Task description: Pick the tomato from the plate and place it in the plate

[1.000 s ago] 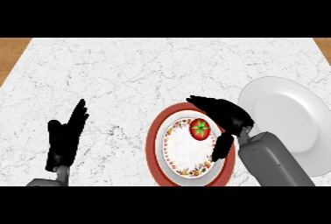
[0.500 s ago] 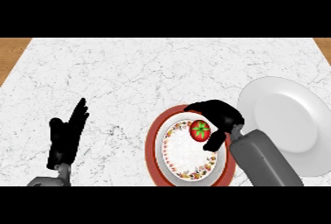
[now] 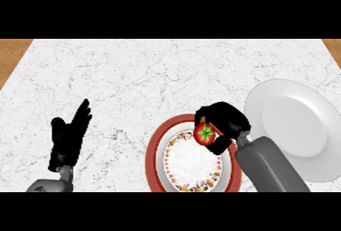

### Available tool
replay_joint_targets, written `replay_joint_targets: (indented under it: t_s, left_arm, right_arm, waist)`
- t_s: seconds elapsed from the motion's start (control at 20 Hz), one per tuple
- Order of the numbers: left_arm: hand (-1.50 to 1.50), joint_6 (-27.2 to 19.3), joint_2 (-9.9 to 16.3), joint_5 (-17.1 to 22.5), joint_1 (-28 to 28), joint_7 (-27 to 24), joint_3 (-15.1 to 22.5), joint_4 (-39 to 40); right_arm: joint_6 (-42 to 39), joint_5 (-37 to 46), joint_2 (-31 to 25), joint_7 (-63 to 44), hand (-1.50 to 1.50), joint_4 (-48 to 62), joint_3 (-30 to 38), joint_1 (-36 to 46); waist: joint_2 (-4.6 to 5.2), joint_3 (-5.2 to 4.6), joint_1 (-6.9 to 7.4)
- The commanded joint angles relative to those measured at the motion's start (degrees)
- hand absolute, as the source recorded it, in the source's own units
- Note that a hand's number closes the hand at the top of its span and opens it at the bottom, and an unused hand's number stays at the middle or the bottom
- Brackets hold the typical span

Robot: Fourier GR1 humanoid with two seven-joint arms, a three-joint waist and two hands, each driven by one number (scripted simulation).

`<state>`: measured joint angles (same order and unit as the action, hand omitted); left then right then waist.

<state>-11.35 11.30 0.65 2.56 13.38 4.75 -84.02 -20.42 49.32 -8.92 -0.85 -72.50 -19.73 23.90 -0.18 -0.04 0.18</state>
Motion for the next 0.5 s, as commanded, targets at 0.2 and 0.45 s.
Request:
replay_joint_targets:
  t_s: [0.2, 0.45]
  left_arm:
    - [0.00, 1.4, 0.8, 0.5, -1.6, -2.7, -2.0, 1.4]
    - [0.00, 0.9, 0.2, -0.2, -0.7, -1.4, -1.4, 0.4]
  right_arm:
    - [10.6, 5.3, 3.5, -12.5, 1.50, -2.7, 4.8, -3.9]
    - [16.6, 10.6, 3.8, -22.4, 1.50, -9.5, 7.8, -3.9]
  waist:
    - [0.10, 0.01, -0.37]
    - [-0.03, 0.01, -0.62]
